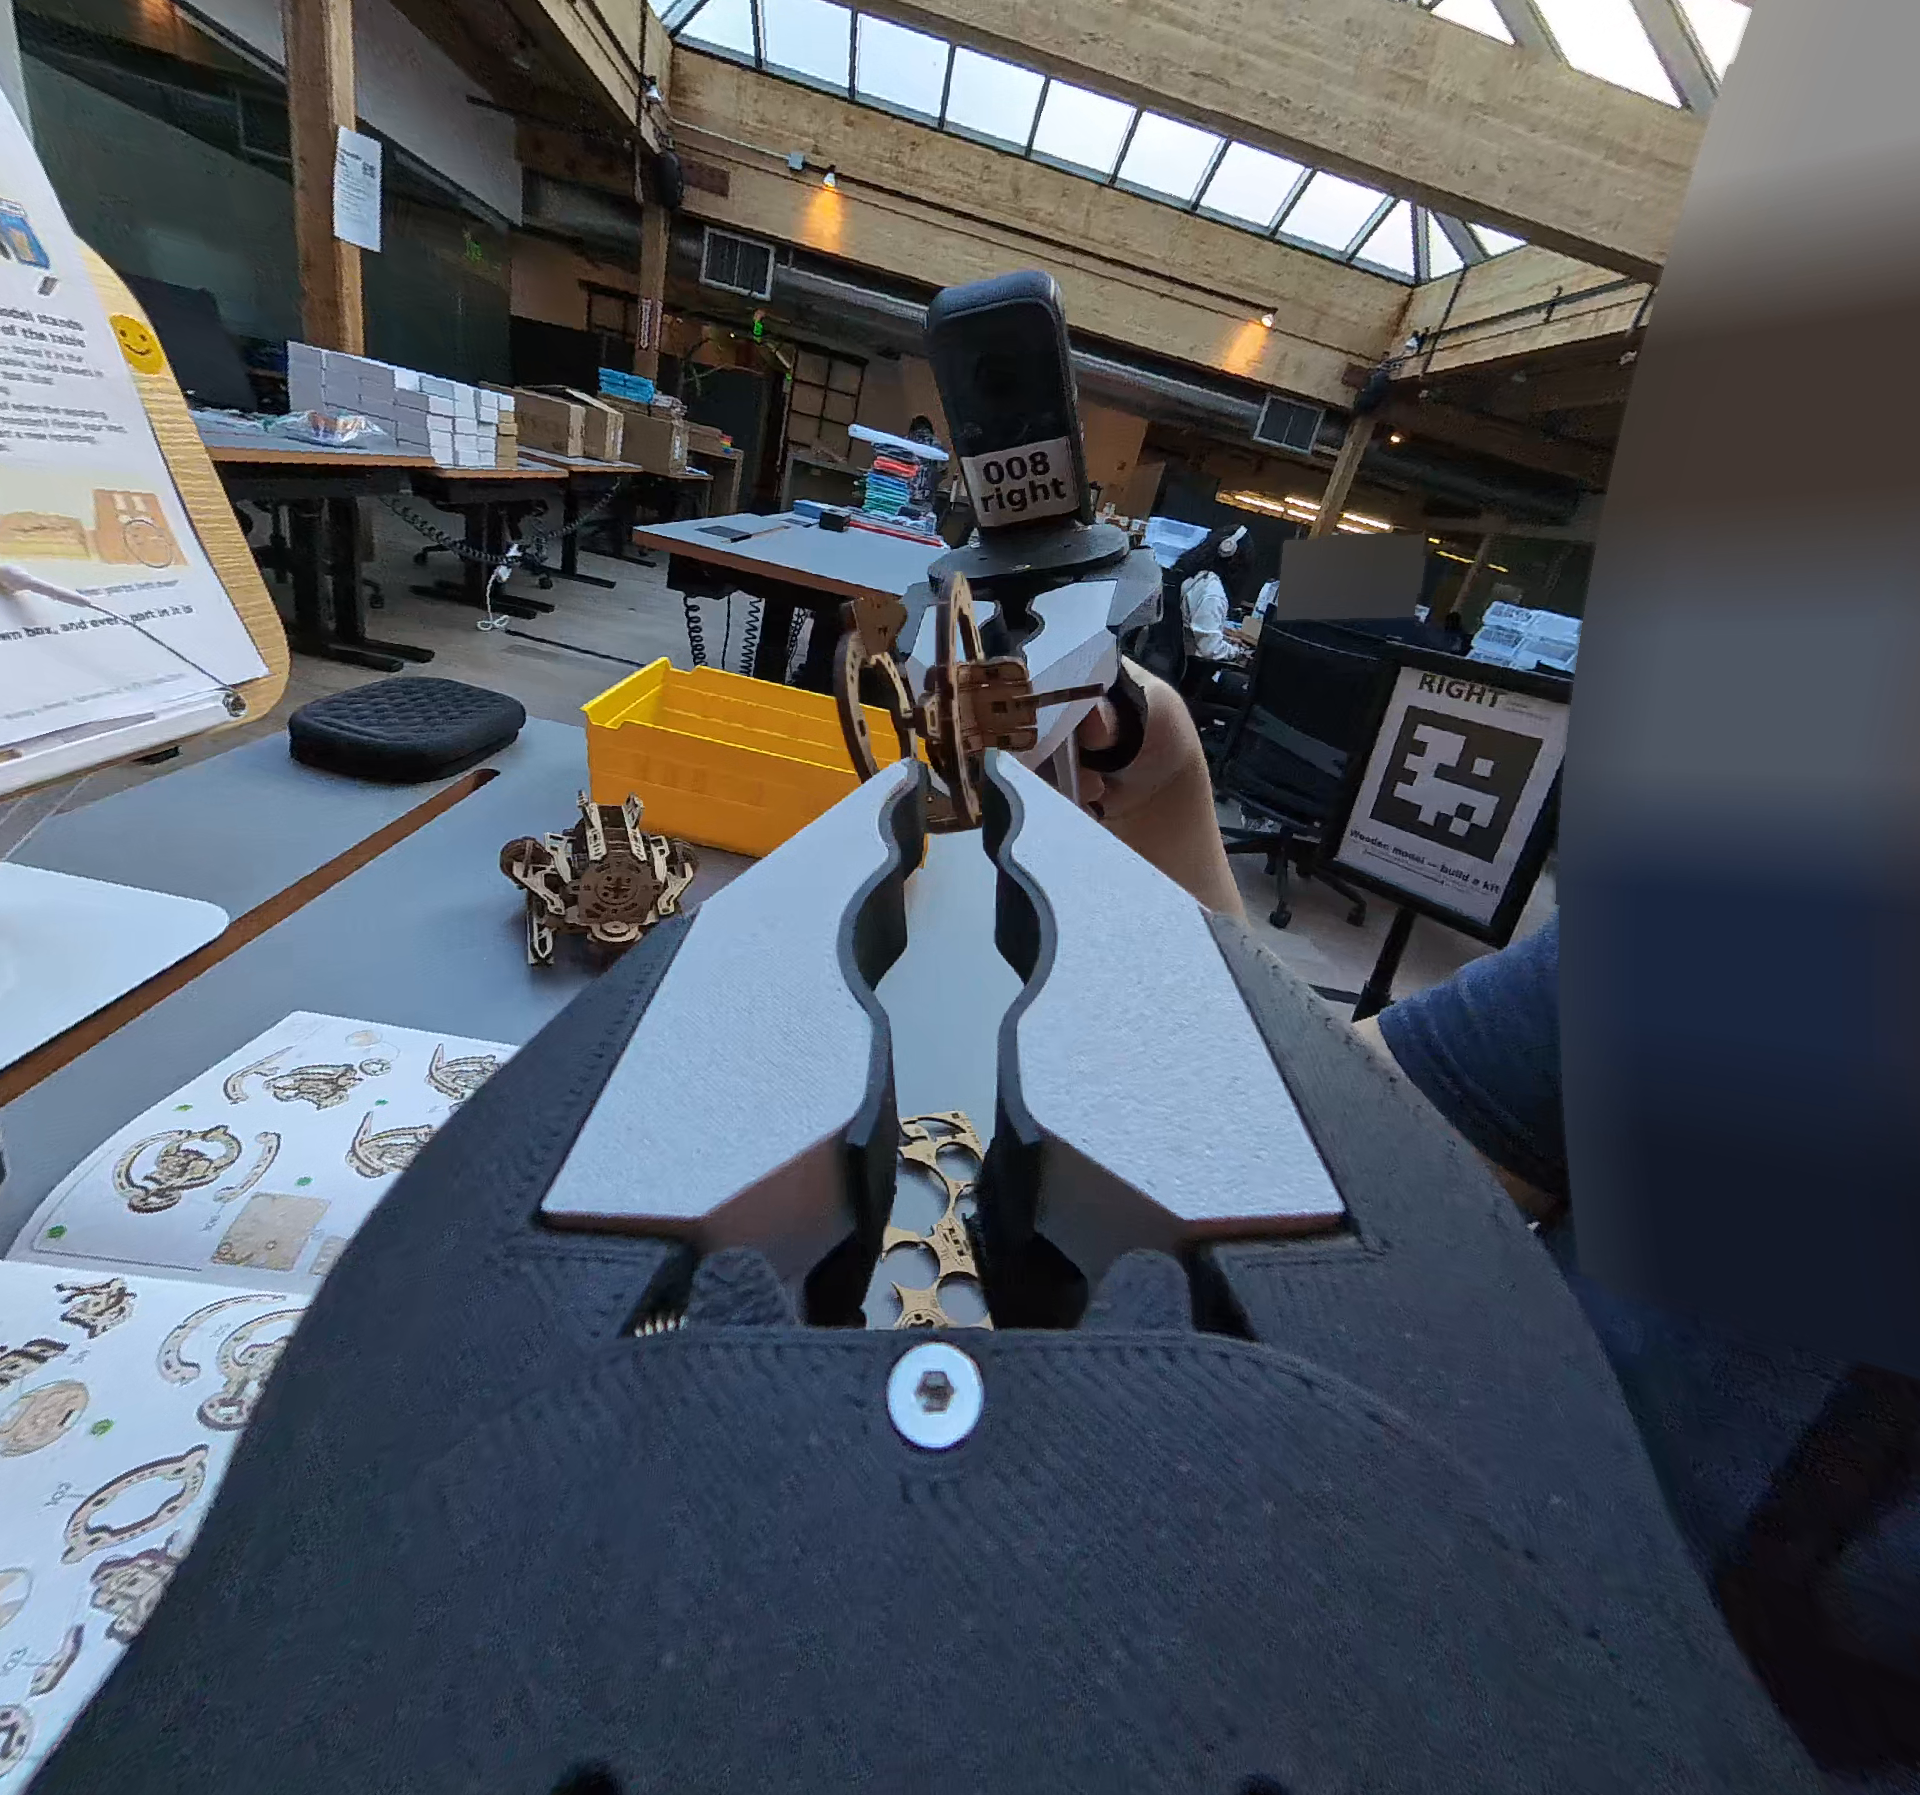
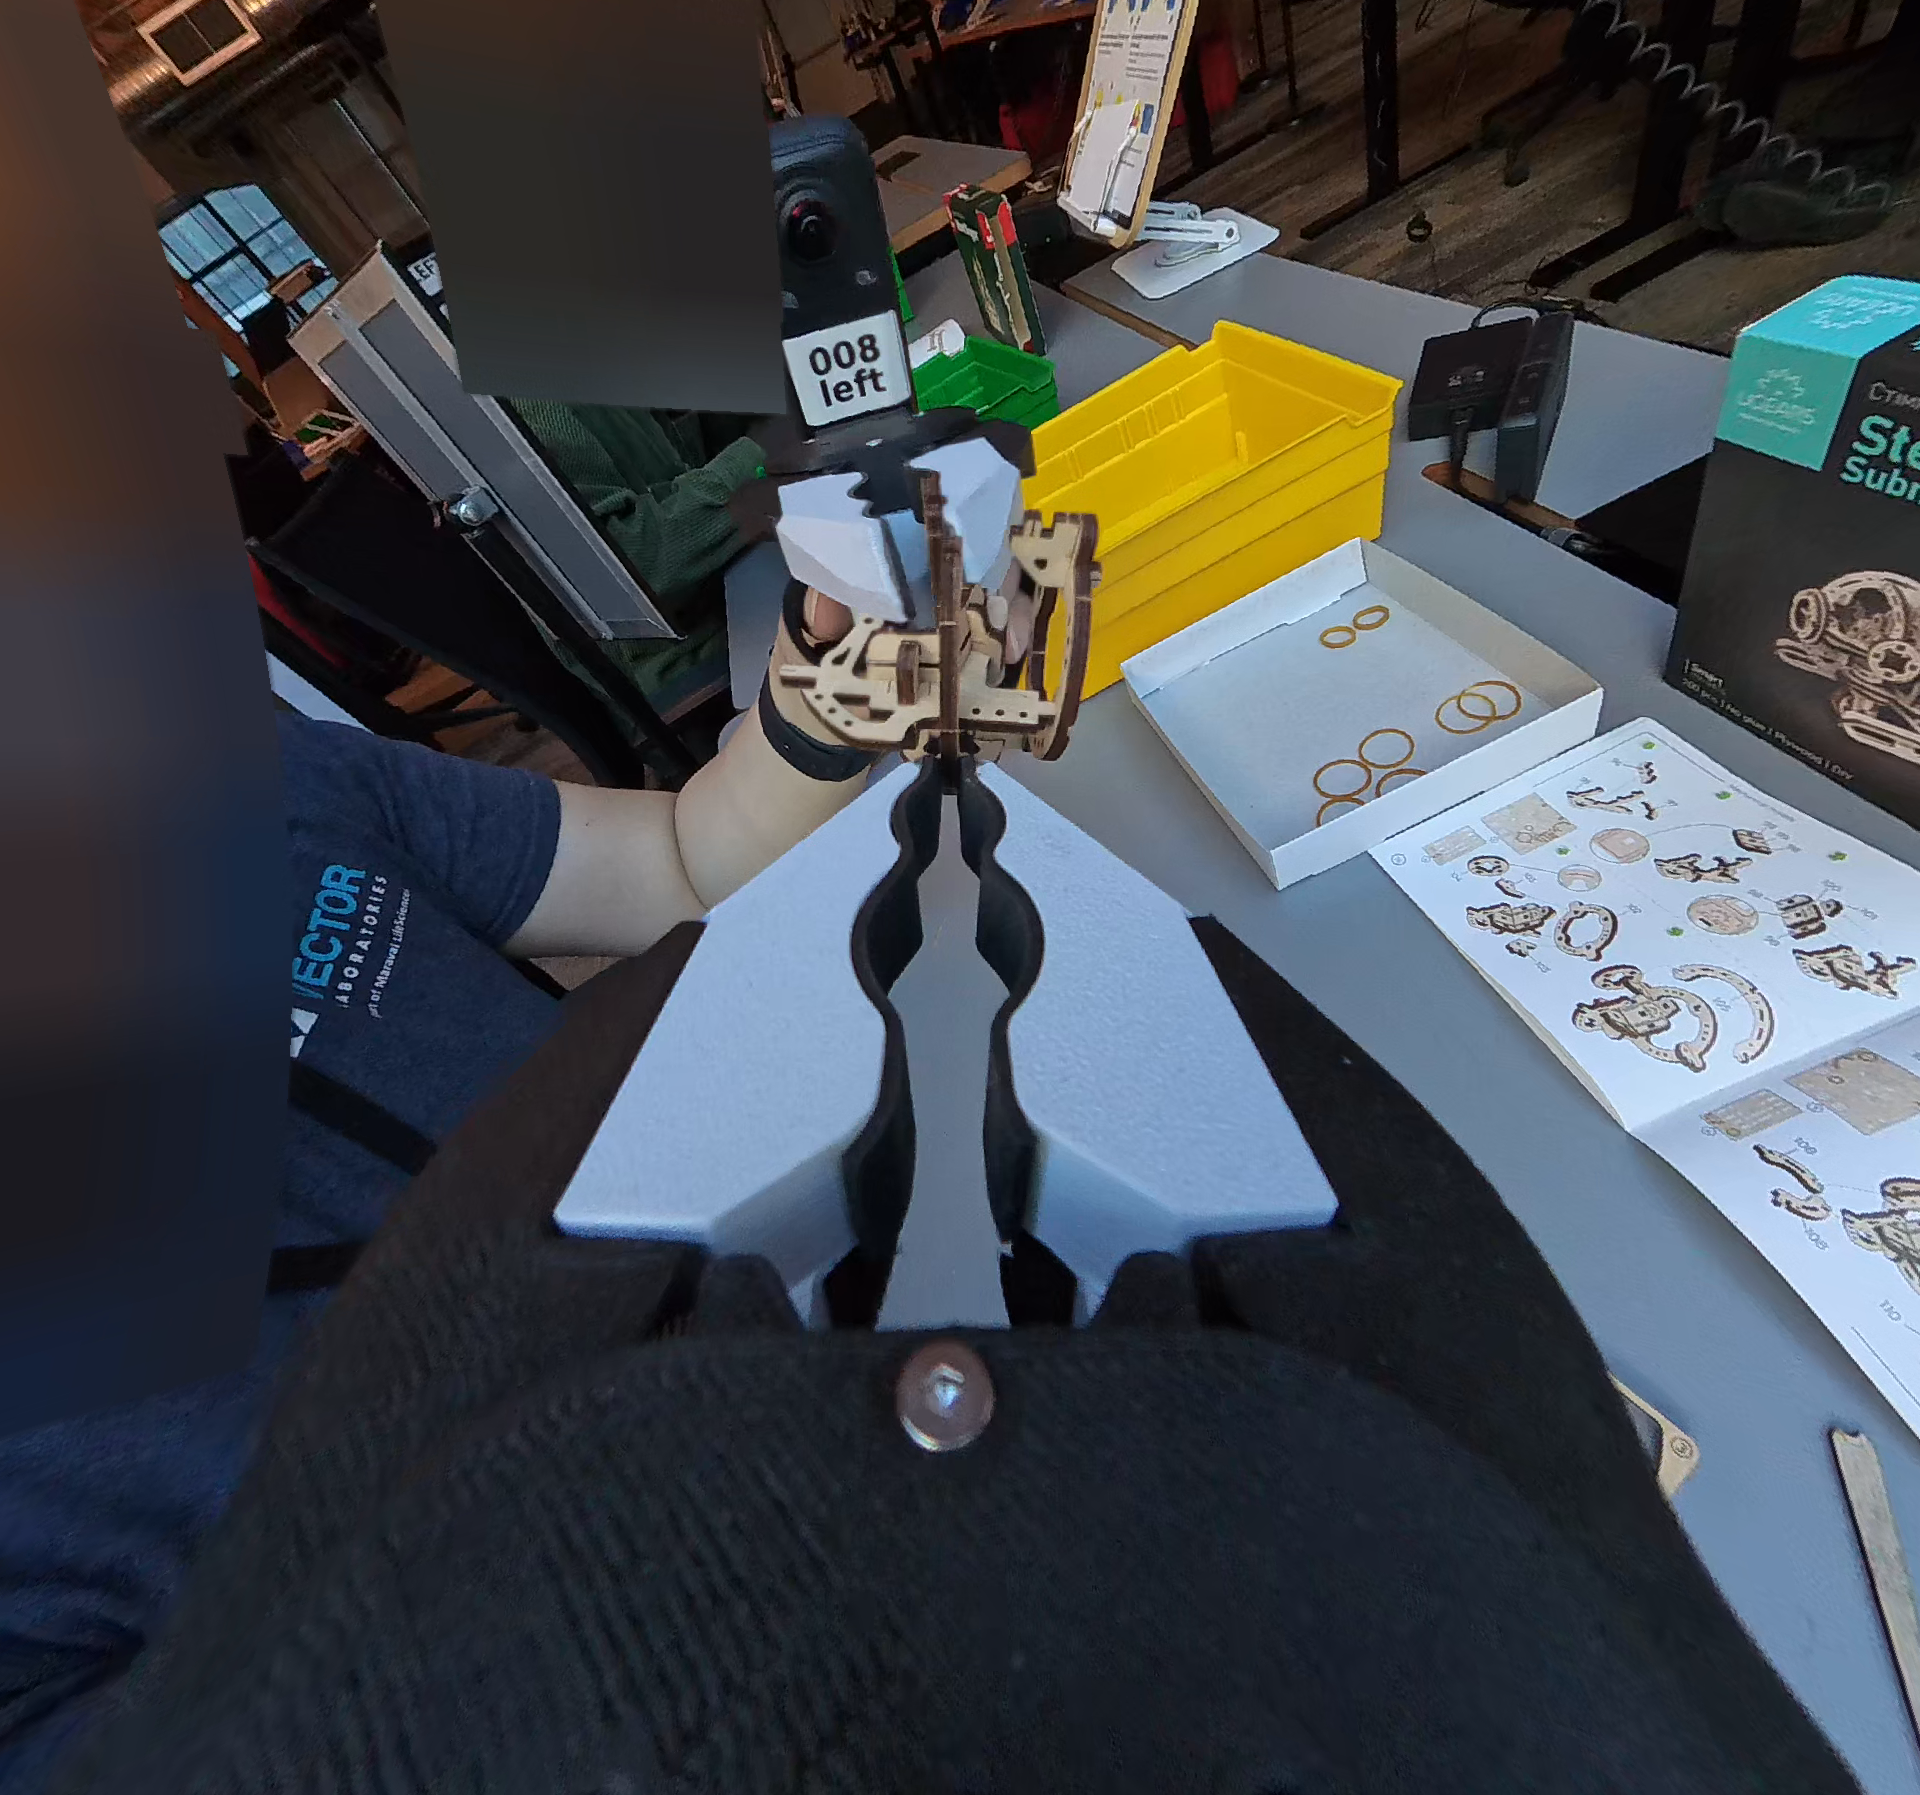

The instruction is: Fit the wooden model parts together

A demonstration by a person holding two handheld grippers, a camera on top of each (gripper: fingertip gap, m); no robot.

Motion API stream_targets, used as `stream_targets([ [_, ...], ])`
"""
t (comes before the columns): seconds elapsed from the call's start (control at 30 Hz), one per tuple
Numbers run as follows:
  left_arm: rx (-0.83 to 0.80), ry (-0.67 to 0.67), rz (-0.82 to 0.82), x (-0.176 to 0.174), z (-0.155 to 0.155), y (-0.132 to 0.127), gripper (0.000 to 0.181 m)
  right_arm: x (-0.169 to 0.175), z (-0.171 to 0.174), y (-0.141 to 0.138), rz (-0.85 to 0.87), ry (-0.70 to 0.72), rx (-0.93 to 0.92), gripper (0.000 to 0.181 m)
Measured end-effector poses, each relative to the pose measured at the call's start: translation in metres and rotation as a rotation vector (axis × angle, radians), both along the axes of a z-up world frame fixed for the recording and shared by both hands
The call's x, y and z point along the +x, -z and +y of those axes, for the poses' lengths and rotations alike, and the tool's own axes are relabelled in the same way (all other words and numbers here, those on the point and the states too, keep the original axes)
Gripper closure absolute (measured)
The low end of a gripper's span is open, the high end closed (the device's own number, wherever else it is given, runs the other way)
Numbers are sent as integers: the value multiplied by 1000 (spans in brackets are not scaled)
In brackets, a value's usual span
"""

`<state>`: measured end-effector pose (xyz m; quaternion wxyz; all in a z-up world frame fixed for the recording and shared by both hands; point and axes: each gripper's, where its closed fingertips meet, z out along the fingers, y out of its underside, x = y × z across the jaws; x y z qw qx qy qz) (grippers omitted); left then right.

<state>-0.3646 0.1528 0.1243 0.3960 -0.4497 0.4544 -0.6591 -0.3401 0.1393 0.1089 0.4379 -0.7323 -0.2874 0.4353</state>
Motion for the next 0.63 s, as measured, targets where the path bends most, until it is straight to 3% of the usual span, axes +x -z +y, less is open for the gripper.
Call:
stream_targets([
  [0.47,-61,80,-42,-6,3,-1,181,-7,3,-1,16,-30,23,179],
  [0.63,-223,175,-146,-16,10,-12,181,-8,-2,-18,-37,-20,261,146],
])
